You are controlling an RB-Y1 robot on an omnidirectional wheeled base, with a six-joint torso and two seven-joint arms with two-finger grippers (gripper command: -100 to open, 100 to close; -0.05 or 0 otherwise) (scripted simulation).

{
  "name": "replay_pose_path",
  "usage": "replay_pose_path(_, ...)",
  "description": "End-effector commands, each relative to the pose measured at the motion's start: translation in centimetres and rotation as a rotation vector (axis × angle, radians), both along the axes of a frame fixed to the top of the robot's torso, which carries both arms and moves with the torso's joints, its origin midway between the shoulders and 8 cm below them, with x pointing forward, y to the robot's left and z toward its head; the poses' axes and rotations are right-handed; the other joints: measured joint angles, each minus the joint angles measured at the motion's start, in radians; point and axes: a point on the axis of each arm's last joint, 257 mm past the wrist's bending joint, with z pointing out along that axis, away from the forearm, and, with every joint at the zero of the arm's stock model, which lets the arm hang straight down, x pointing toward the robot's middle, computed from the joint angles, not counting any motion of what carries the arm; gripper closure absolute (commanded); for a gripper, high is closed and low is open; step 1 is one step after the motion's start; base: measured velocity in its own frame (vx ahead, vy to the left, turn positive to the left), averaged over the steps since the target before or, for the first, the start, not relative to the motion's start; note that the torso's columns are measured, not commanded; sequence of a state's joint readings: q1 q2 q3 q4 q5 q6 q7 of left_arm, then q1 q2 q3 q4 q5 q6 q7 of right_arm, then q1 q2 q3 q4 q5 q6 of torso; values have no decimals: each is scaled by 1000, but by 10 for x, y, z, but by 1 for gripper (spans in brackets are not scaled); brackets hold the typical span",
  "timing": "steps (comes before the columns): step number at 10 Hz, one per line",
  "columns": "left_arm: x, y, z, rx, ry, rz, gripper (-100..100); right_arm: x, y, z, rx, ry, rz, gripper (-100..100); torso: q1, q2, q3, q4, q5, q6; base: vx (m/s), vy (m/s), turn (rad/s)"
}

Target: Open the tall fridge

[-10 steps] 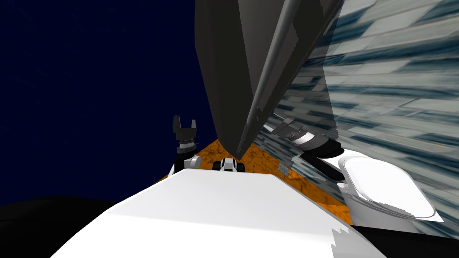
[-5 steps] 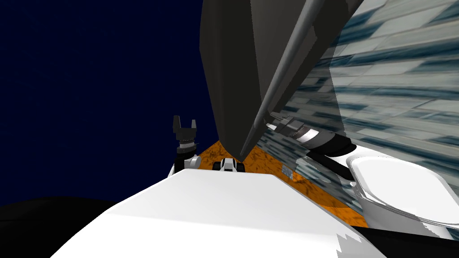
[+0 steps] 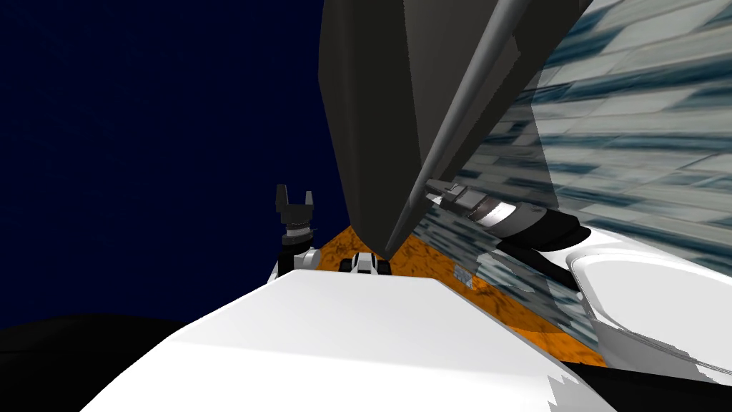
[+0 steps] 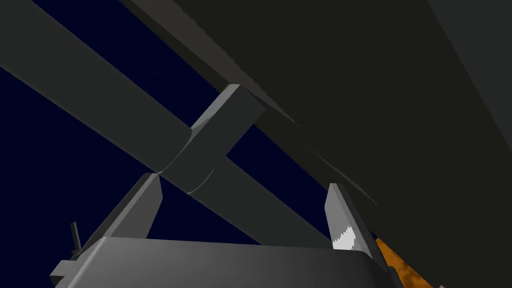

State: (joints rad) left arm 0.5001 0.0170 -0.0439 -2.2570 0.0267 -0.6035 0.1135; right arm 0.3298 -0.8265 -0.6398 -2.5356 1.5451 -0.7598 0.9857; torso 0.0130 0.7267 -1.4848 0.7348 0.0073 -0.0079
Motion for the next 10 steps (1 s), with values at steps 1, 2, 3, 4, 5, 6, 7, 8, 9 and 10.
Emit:
replay_pose_path(1, 0, 0, 0, 0, 0, 0, 0, -3, 6, 2, -32, -17, 9, -100, 2, 0, 0, 0, 1, -1, -9, -8, -33)
replay_pose_path(2, 0, 0, 0, 0, 0, 0, 0, -4, 6, 2, -34, -16, 10, -100, 1, 0, 0, 0, 0, 1, -20, -15, -38)
replay_pose_path(3, 0, 0, 0, 0, 0, 0, 0, -4, 6, 1, -34, -14, 9, 100, -3, 2, 1, 0, -2, 2, -15, -12, -23)
replay_pose_path(4, 0, 0, 0, 0, 0, 0, 0, -1, -3, 2, -32, -17, -15, 100, -7, 1, 2, -2, -5, 4, -59, 140, -109)
replay_pose_path(5, 0, 0, 0, 0, 0, 0, 0, 3, -12, 2, -30, -16, -39, 100, -3, 5, 5, 0, -5, 6, -83, 293, -188)
replay_pose_path(6, 0, 0, 0, -1, 0, 0, 0, 3, -12, 2, -30, -16, -39, 100, 3, 8, 7, 1, -3, 4, -91, 280, -111)
replay_pose_path(7, 0, 0, 0, -1, 0, 0, 0, 6, -21, 2, -29, -15, -63, 100, 3, 7, 6, 1, -1, 0, -51, 279, -100)
replay_pose_path(8, 0, 0, 0, -1, 0, 0, 0, 8, -31, 2, -28, -14, -87, 100, 3, 1, 1, 0, 0, -1, -109, 326, -160)
replay_pose_path(9, 0, 0, 0, -1, 0, 0, 0, 8, -31, 2, -28, -14, -87, 100, 3, 1, 0, 0, 0, -1, -125, 257, -80)
replay_pose_path(10, 0, 0, 0, -1, 0, 0, 0, 11, -40, 2, -27, -13, -111, 100, -1, -1, -1, 0, 0, -2, -126, 246, -69)
